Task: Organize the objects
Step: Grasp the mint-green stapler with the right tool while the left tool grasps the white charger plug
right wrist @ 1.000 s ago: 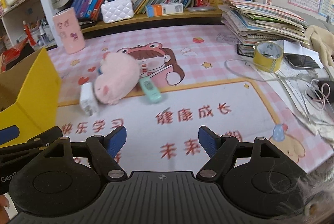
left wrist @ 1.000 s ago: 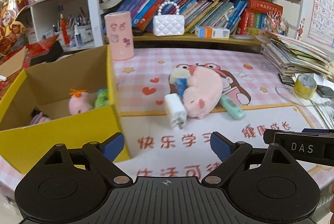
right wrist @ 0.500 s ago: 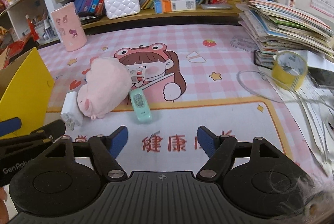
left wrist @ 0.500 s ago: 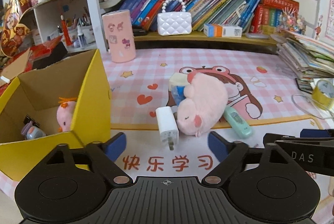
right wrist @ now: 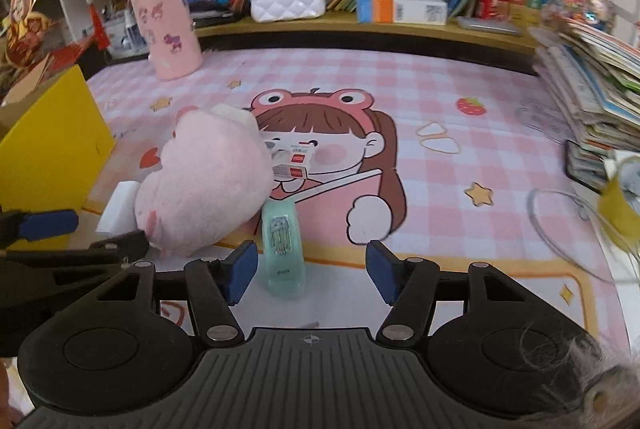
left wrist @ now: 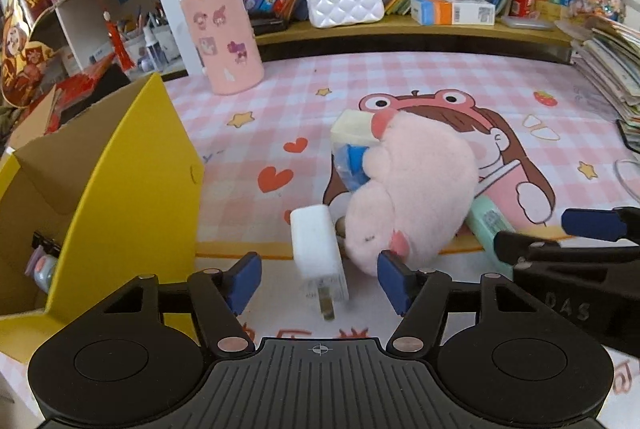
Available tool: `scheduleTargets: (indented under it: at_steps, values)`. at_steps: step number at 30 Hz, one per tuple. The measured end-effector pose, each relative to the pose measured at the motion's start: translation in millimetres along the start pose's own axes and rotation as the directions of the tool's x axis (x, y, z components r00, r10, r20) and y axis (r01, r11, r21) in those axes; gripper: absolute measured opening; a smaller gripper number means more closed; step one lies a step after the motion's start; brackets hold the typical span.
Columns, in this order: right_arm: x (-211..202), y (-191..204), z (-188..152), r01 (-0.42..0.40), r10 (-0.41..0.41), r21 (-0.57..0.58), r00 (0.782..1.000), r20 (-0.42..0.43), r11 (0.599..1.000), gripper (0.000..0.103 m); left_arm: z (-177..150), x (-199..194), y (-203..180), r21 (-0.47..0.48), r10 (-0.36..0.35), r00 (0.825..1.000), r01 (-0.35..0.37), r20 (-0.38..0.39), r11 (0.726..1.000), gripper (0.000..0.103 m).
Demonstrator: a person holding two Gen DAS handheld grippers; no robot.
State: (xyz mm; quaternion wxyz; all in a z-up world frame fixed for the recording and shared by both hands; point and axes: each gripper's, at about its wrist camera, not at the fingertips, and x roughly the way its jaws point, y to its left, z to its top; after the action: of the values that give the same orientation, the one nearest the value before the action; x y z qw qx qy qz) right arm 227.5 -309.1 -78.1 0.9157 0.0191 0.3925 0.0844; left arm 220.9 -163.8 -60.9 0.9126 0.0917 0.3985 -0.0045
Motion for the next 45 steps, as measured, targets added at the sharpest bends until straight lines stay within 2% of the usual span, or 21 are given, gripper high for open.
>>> scheduleTargets:
  at_steps: [4,5,7,8,10,13,16,21,26,32,45]
  values:
    - [17.4,1.8,4.5,-0.005,0.004,-0.041,1.000,-0.029,0.999,0.055,3.0,12.4,-4.0,0.015,0.016,1.000,-0.016,-0.011,1.000,0.062]
    - [21.3,1.9,4.9,-0.008,0.006,-0.048,0.999,-0.038,0.999,0.053,3.9,15.8,-4.6,0.014,0.016,1.000,-0.015,-0.019,1.000,0.059]
    - [27.1,2.2,4.9,-0.008,0.005,-0.057,0.999,-0.048,0.998,0.040,4.9,21.4,-5.3,0.009,0.012,0.999,-0.012,-0.032,1.000,0.055]
    - [28.0,2.9,4.9,-0.004,0.001,-0.068,0.999,-0.041,0.998,0.036,4.9,23.4,-5.6,0.006,0.011,0.999,-0.010,-0.034,1.000,0.053]
    - [29.1,2.4,5.6,0.000,-0.003,-0.091,0.999,-0.032,0.996,0.023,4.6,29.2,-6.4,0.004,0.000,0.999,0.000,-0.042,1.000,0.043]
    - [25.3,-1.8,5.1,0.009,-0.012,-0.087,1.000,-0.027,0.996,0.023,4.5,35.1,-6.6,0.008,-0.006,0.999,0.007,-0.042,1.000,0.025]
    - [13.5,-8.9,2.7,0.022,-0.023,-0.037,1.000,-0.019,0.999,0.023,5.8,28.2,3.9,-0.065,-0.037,0.999,0.035,-0.024,0.997,0.025]
    - [-9.9,-13.8,-0.5,0.009,-0.008,0.048,1.000,-0.008,0.999,0.023,2.6,3.7,13.6,-0.130,-0.085,0.996,0.087,0.018,0.988,0.025]
    - [-31.4,-5.6,-3.7,-0.011,0.010,0.078,1.000,0.010,0.997,0.023,-5.1,-22.2,15.9,-0.093,-0.104,0.991,0.112,0.079,0.989,0.025]
    - [-46.0,5.1,-9.4,-0.019,0.019,0.118,1.000,0.003,0.993,0.023,-11.0,-39.9,25.3,-0.083,-0.141,0.985,0.149,0.096,0.985,0.025]
    - [-66.1,59.3,-30.3,-0.029,0.031,0.060,0.999,-0.017,0.998,0.023,-41.0,-75.3,65.4,-0.085,-0.176,0.975,0.188,0.135,0.978,0.025]
